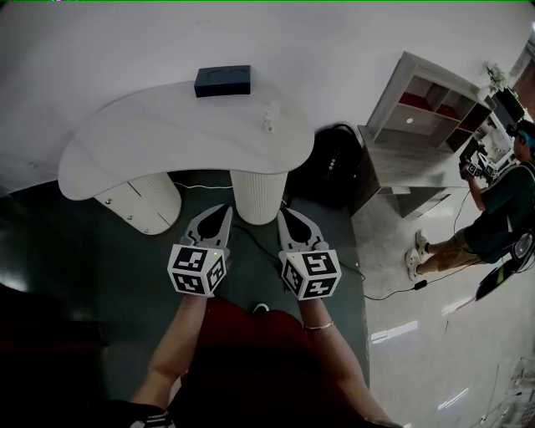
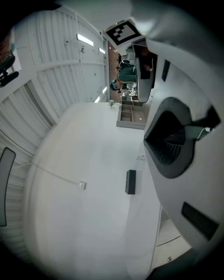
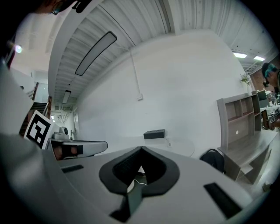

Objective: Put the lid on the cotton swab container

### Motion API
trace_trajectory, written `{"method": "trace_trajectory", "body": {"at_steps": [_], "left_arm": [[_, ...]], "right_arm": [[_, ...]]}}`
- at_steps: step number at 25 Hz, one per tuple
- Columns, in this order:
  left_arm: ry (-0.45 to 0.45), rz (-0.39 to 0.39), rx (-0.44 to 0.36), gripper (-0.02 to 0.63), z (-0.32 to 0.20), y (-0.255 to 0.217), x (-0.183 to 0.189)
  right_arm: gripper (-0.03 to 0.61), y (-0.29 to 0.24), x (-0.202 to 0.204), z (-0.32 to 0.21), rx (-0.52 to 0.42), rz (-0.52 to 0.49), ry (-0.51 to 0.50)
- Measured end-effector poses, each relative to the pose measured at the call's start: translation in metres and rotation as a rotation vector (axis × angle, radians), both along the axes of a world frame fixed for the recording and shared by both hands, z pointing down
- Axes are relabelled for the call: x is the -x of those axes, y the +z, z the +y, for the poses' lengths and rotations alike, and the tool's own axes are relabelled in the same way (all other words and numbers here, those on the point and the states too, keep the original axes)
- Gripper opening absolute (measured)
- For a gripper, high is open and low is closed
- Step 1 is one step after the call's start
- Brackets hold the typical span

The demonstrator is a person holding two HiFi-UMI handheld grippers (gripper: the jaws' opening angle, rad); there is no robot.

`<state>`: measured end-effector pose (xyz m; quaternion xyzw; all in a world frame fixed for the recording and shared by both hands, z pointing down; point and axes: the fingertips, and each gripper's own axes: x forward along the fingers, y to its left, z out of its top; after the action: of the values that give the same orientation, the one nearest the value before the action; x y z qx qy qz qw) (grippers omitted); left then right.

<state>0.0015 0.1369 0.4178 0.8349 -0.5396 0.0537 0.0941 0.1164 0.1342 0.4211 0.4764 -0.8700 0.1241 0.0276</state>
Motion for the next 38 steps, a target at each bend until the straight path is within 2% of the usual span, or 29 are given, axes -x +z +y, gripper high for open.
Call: {"method": "trace_trajectory", "body": {"at_steps": [22, 31, 38], "left_arm": [[-0.046, -0.027, 0.019, 0.025, 0.0, 0.003, 0.007], [-0.025, -0.038, 0.019, 0.025, -0.017, 0.003, 0.01], [-0.019, -0.023, 0.037, 0.025, -0.052, 0.013, 0.017]], "right_arm": [[0.015, 0.008, 0.001, 0.0, -0.011, 0.014, -0.039], [0.015, 0.006, 0.009, -0.017, -0.025, 0.005, -0.031], [0.015, 0.001, 0.017, -0.047, -0.043, 0.022, -0.032]]}}
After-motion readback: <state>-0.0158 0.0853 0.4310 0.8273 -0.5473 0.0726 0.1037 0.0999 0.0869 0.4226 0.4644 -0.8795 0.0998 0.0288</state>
